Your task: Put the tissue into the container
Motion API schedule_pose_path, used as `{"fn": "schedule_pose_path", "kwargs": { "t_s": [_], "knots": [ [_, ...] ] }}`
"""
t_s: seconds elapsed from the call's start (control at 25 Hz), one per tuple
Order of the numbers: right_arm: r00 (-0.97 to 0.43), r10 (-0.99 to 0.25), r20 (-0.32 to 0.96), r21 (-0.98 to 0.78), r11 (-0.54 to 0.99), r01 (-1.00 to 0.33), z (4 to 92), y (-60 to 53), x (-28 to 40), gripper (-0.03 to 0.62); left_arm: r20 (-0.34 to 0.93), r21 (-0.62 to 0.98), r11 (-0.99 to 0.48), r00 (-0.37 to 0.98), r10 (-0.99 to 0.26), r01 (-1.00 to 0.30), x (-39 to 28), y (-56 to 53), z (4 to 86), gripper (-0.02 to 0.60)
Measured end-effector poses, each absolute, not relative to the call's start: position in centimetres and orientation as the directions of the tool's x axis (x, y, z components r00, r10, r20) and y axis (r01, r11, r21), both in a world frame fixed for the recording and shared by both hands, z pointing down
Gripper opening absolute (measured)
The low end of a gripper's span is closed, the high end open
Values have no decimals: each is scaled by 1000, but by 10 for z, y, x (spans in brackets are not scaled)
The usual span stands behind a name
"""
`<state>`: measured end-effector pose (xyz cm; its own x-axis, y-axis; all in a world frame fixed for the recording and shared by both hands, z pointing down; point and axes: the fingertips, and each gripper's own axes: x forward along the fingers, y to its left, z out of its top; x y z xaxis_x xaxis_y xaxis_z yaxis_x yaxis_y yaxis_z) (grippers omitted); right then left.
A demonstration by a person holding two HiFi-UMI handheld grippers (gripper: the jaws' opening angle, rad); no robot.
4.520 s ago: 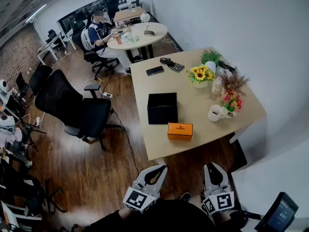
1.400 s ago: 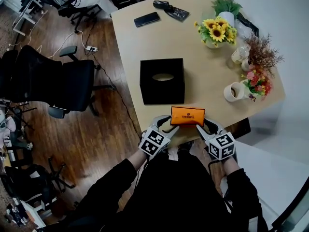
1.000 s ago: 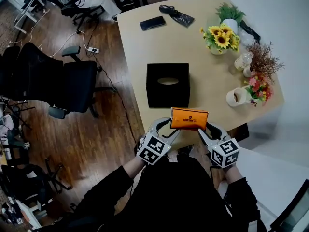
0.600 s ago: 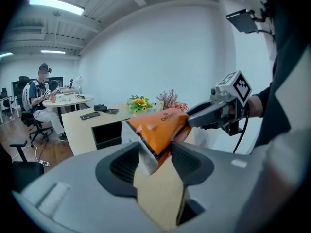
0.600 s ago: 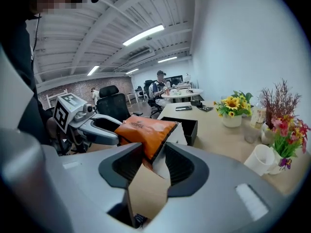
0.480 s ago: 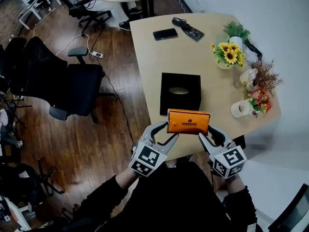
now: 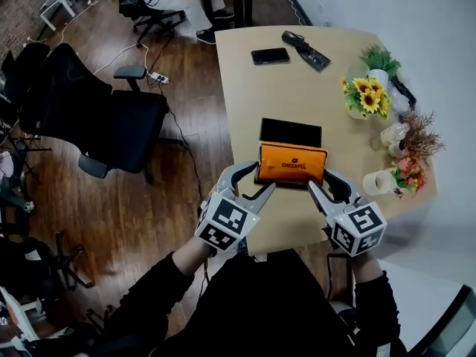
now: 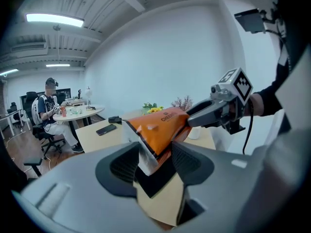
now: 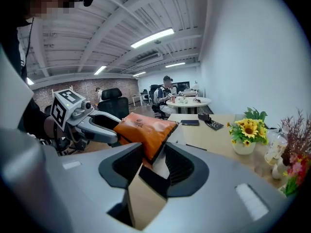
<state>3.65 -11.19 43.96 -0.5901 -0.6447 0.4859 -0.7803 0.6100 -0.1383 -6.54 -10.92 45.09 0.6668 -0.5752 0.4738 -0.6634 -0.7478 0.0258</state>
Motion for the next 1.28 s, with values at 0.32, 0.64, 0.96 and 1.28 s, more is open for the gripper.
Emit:
{"fn": "schedule_pose_path", "kwargs": {
  "t_s": [0.32,0.64,0.96,1.28],
  "knots": [
    [-619,-618,484,-173,626,-760,448,-153,49,149,507,1,-724,624,-594,-690,-53,-148,454,192],
    [-622,-613,487,-193,619,-762,460,-181,58,147,533,-4,-723,610,-586,-691,-44,-176,465,192],
    [-616,-600,511,-204,612,-764,482,-203,62,147,576,5,-720,590,-565,-694,-40,-198,486,192],
    [-601,-577,553,-204,606,-769,508,-218,64,147,619,24,-719,575,-534,-694,-38,-213,512,192]
  ]
}}
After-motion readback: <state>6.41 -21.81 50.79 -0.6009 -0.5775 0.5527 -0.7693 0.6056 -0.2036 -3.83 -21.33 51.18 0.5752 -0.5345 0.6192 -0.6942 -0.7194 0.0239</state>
